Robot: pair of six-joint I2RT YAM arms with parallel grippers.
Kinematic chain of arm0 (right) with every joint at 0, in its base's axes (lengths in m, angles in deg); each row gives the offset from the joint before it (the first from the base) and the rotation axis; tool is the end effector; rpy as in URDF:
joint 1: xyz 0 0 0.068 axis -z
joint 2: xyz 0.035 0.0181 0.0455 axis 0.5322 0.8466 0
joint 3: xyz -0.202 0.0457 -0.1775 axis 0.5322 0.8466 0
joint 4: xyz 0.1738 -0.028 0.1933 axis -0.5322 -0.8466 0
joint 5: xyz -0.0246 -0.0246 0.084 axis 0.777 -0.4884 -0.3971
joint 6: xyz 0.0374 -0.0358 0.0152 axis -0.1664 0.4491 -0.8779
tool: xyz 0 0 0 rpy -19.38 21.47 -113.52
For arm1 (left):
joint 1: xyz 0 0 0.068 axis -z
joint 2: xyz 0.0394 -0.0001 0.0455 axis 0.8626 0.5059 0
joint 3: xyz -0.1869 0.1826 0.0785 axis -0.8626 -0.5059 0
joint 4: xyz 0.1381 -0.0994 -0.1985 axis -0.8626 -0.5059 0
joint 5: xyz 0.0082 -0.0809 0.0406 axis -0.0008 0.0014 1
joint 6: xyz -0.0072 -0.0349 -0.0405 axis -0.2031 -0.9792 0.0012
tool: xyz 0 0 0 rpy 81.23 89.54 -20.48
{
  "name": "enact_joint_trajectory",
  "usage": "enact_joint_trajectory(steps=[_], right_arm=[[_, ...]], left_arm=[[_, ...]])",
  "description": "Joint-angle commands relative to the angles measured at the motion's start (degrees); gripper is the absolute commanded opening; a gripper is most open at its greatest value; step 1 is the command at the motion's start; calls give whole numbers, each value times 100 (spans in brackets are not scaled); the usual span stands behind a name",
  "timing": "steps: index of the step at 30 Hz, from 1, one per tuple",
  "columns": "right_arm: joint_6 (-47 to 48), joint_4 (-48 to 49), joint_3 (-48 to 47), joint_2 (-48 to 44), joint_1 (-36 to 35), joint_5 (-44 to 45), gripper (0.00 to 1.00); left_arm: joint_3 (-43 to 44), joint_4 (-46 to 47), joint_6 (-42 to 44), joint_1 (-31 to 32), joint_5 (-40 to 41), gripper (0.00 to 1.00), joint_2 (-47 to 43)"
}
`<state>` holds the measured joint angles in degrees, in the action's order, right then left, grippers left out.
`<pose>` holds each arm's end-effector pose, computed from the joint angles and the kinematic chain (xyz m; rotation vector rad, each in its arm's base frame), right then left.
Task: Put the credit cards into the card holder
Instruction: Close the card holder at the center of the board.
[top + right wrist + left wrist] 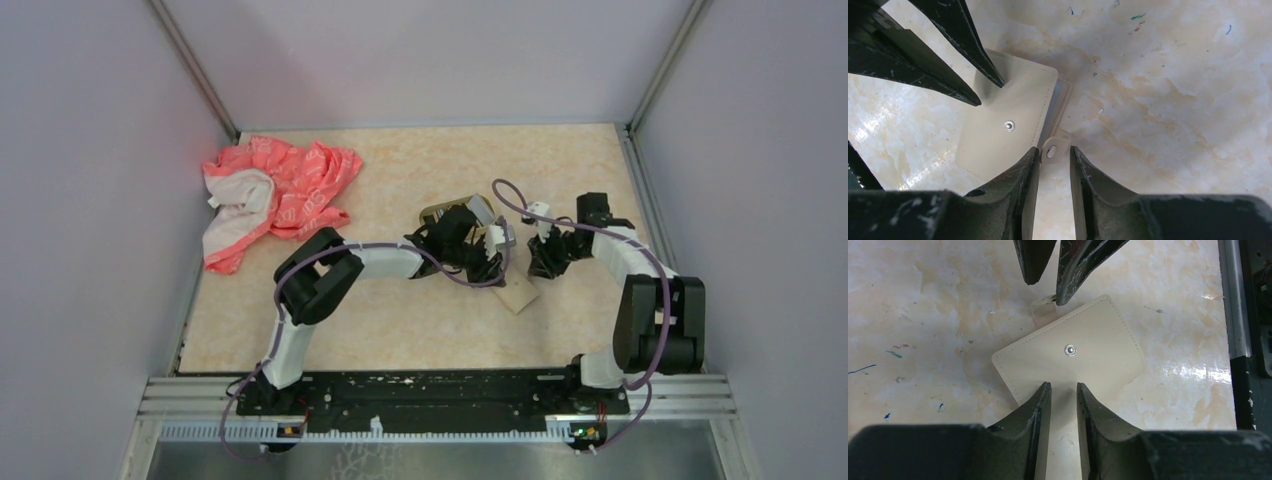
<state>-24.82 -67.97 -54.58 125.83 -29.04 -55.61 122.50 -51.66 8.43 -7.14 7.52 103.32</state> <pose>0.2568 0.0083 0.1872 -1.1086 2.2566 0.6206 0.2605 -0.3722 0.1490 1.4375 1.6915 -1.0796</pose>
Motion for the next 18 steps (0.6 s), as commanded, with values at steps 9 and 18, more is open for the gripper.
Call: enact_joint_trajectory(steps=[9, 18], right_arm=[[-346, 249, -261, -157, -129, 109, 19], [-434, 147, -339, -113, -130, 291, 20]], left_arm=[[97, -216, -175, -10, -123, 31, 243], [93, -216, -168, -8, -143, 31, 251]])
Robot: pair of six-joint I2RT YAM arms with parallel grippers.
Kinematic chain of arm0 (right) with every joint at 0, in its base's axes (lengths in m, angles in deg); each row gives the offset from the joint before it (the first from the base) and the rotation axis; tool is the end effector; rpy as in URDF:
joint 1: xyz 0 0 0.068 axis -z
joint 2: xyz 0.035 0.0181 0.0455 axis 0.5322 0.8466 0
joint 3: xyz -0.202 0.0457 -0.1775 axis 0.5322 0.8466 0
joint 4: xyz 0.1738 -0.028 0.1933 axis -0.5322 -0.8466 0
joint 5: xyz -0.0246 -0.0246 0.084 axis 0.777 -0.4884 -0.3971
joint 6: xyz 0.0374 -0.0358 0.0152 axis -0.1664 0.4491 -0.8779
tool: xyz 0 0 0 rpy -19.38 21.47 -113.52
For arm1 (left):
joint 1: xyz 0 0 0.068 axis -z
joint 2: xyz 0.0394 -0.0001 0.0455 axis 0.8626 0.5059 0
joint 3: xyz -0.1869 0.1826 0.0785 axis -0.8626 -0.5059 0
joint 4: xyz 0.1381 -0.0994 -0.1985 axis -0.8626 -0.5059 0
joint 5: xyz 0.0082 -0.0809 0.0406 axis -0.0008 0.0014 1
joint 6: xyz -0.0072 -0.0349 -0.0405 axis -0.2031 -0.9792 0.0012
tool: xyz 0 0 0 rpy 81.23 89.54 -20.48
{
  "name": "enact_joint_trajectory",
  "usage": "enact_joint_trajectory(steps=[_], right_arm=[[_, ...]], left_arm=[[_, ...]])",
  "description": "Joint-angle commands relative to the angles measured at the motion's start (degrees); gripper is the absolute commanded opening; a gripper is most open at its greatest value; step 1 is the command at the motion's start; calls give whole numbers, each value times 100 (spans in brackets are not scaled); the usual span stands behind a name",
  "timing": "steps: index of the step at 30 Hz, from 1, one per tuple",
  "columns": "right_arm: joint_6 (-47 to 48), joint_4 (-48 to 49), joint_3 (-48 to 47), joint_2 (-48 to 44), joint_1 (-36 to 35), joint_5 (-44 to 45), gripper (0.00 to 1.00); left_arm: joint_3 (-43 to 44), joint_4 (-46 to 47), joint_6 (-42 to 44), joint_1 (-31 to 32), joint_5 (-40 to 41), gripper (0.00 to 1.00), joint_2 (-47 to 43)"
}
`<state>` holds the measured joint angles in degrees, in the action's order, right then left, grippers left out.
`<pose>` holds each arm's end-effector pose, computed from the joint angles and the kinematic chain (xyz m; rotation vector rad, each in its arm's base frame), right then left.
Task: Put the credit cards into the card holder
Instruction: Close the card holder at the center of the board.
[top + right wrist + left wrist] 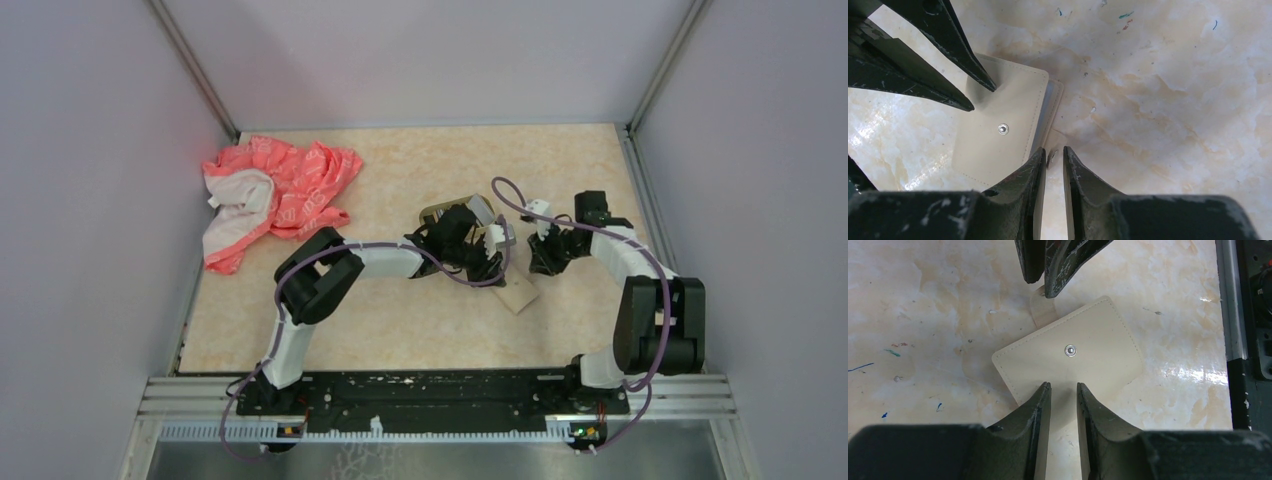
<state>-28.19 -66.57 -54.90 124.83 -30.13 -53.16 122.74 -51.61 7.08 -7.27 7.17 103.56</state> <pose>0.2589 0.0119 0.1928 -1.0752 2.2777 0.5700 0.2618 -0.3724 0.1485 1.4214 1.7102 -1.0976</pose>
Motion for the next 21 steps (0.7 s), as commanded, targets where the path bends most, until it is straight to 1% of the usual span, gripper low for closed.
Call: enact_joint_trajectory(steps=[1, 21], right_arm=[[-95, -21, -324, -17, -18, 56, 20], [65, -392, -454, 136, -18, 53, 19]], left_arm=[[77, -221, -30, 5, -113, 31, 228], [100, -242, -34, 5, -121, 31, 246]])
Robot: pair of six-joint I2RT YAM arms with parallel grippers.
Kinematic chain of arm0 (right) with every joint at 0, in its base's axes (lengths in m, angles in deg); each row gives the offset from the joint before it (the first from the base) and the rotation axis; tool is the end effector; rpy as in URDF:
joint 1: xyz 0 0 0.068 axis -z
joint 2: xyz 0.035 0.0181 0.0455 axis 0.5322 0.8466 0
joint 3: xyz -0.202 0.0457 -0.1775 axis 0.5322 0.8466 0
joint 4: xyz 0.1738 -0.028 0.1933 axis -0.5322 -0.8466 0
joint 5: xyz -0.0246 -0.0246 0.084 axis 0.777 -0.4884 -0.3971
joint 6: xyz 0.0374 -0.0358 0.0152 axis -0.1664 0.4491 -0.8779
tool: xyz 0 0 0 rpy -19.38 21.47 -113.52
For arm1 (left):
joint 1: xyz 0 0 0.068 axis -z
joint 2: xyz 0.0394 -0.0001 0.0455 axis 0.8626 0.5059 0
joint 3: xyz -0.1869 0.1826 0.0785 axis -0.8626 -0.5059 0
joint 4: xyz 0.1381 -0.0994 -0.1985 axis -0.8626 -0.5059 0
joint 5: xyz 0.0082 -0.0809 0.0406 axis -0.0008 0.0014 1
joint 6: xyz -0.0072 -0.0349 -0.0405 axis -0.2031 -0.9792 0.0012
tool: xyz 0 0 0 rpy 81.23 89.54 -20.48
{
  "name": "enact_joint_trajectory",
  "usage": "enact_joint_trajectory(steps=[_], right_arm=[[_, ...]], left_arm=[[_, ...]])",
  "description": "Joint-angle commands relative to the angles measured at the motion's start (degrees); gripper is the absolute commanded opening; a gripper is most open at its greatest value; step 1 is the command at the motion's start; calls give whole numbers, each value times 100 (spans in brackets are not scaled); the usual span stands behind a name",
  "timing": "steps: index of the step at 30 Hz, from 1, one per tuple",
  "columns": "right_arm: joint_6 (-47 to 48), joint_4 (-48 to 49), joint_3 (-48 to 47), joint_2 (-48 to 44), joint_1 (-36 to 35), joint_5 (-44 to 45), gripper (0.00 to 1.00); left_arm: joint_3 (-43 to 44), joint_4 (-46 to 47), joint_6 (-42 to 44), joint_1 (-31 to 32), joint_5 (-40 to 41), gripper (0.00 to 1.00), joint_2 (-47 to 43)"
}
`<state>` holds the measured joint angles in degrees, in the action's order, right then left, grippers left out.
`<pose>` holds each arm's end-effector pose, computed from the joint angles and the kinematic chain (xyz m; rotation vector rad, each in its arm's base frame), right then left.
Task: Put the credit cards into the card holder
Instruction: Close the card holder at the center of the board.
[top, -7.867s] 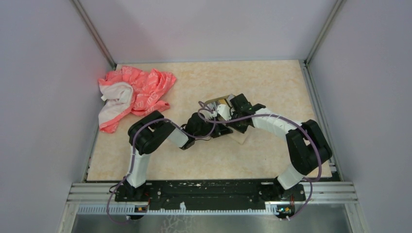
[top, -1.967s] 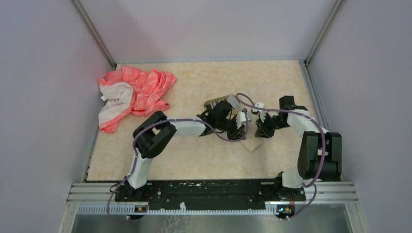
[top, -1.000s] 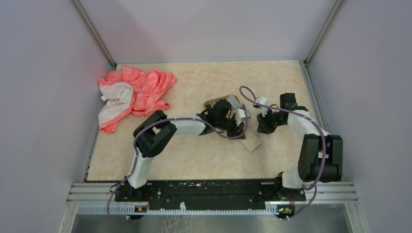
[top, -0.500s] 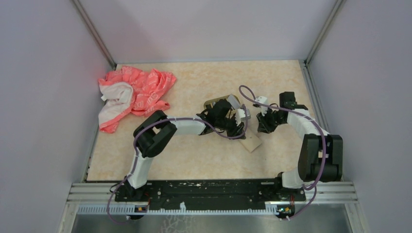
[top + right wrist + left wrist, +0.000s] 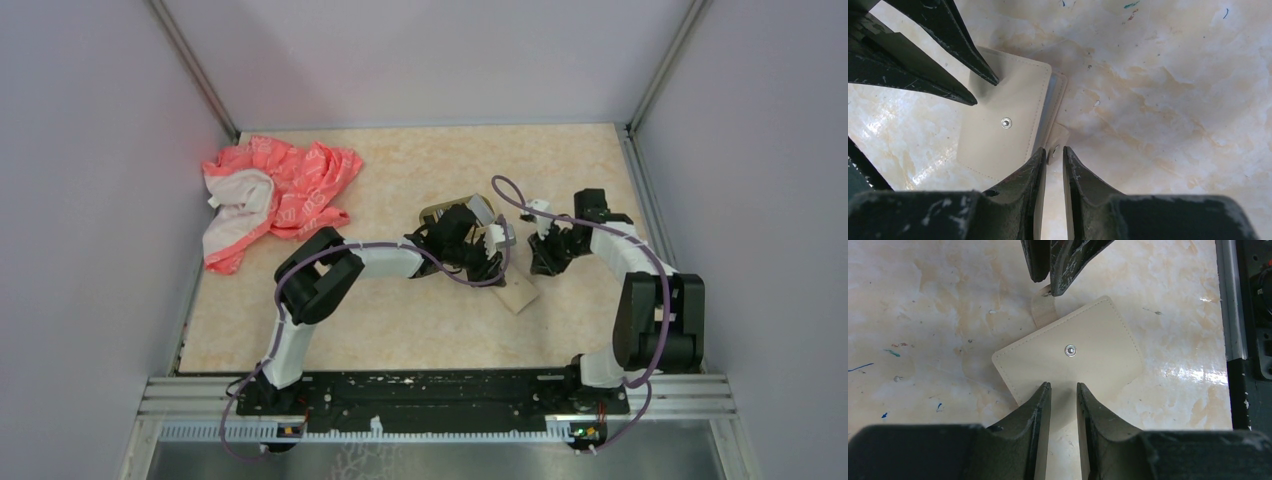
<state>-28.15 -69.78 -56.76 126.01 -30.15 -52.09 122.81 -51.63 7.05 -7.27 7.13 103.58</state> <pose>0.2611 0.0114 0.1944 -1.0743 2.3265 0.5796 0.2619 -0.3726 0.1487 1.4212 1.7098 -1.0986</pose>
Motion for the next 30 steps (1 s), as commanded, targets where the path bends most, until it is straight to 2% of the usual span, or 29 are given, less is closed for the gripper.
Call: enact_joint_trajectory(steps=[1, 10, 19, 25, 30], right_arm=[[61, -78, -271, 23, -23, -48, 19], [42, -66, -284, 63, -20, 21, 18], [-114, 113, -272, 105, -16, 103, 12], [-94, 79, -298, 34, -19, 49, 0], [-62, 30, -316, 22, -23, -11, 0]], left_arm=[[91, -236, -28, 5, -120, 31, 245], [89, -244, -19, 5, -132, 31, 263], [113, -251, -32, 5, -167, 31, 295], [117, -240, -48, 5, -184, 31, 299], [132, -245, -59, 5, -196, 30, 318]])
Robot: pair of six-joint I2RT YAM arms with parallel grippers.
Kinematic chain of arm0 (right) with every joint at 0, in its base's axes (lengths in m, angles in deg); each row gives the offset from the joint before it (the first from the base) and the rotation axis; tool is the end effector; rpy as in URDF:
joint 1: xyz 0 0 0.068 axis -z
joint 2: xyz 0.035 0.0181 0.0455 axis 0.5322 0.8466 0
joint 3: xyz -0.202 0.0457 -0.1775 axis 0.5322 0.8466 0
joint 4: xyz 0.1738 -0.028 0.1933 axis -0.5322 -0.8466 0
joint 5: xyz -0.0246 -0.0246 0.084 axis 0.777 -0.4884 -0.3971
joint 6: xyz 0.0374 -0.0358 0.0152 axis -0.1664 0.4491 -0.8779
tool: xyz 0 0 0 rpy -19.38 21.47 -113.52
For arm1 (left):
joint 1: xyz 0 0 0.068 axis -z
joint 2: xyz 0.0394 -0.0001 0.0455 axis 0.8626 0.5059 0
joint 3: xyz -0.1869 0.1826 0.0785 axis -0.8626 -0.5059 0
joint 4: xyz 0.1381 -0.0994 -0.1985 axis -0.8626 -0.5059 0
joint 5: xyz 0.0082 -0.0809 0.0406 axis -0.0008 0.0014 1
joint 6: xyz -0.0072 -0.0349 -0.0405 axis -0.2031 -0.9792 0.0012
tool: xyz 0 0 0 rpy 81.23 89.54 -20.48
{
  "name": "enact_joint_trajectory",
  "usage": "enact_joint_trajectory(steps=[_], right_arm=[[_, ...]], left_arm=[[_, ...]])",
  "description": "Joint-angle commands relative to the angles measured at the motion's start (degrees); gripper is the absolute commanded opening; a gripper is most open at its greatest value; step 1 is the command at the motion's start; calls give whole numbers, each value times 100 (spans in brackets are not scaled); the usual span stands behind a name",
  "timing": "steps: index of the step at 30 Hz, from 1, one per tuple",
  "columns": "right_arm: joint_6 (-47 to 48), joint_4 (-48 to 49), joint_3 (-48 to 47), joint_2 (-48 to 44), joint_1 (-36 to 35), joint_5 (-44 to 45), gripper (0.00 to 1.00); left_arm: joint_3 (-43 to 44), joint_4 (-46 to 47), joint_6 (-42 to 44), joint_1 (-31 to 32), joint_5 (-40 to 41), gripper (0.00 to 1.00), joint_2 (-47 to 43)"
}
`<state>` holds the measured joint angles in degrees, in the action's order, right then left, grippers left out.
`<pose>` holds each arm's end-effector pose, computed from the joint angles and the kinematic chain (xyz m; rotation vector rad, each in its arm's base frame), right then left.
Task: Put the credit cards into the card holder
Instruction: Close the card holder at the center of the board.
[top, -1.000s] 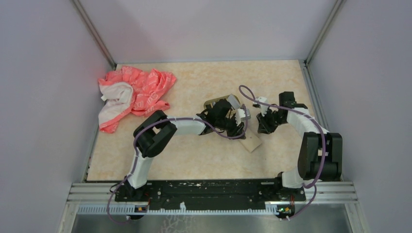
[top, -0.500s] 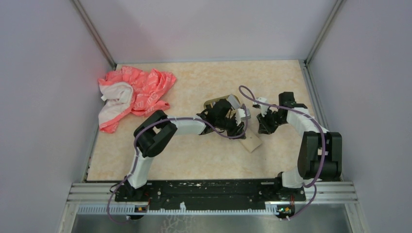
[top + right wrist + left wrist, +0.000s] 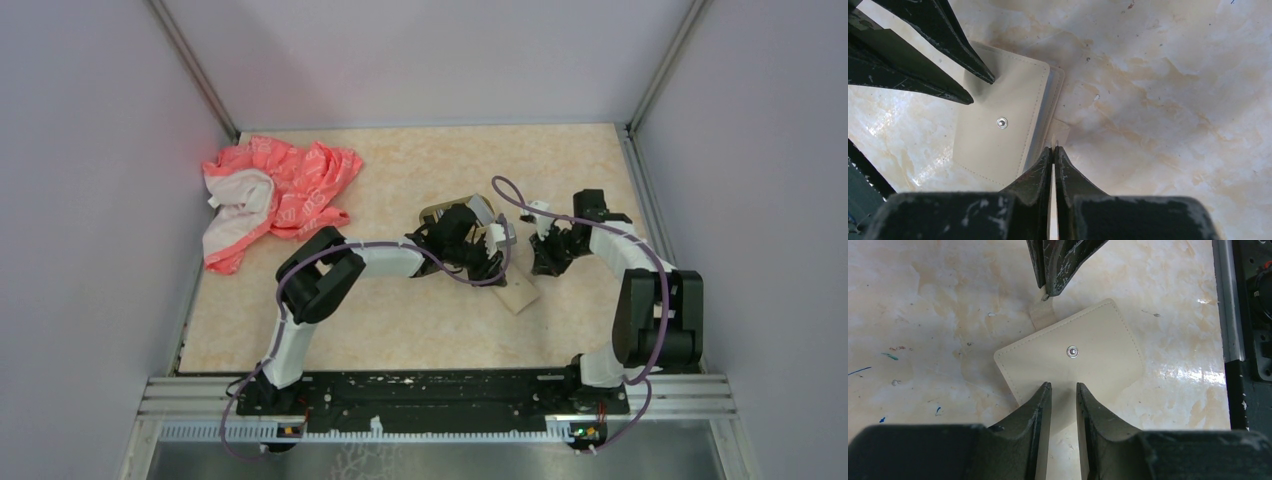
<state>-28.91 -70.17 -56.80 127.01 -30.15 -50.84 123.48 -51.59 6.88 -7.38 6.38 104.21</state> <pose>0.2620 0.0107 0.1898 -1.0593 2.3693 0.5759 0.2638 -0.3742 0.1476 1.4235 1.7066 -1.1131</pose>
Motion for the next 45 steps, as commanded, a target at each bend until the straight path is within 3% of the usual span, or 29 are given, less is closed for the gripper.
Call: enact_joint_trajectory(steps=[1, 14, 33, 45], right_arm=[[14, 64, -320, -66, -22, -142, 0], [388, -368, -369, -18, -70, -652, 0], [954, -744, -206, 23, -493, -575, 0], [760, -564, -160, -5, -917, -275, 0]], left_arm=[[70, -255, -41, 16, -126, 31, 260], [196, -290, -238, 16, -137, 23, 379], [156, 0, -952, -90, -364, 4, 445], [69, 244, -1167, -94, -652, 4, 408]])
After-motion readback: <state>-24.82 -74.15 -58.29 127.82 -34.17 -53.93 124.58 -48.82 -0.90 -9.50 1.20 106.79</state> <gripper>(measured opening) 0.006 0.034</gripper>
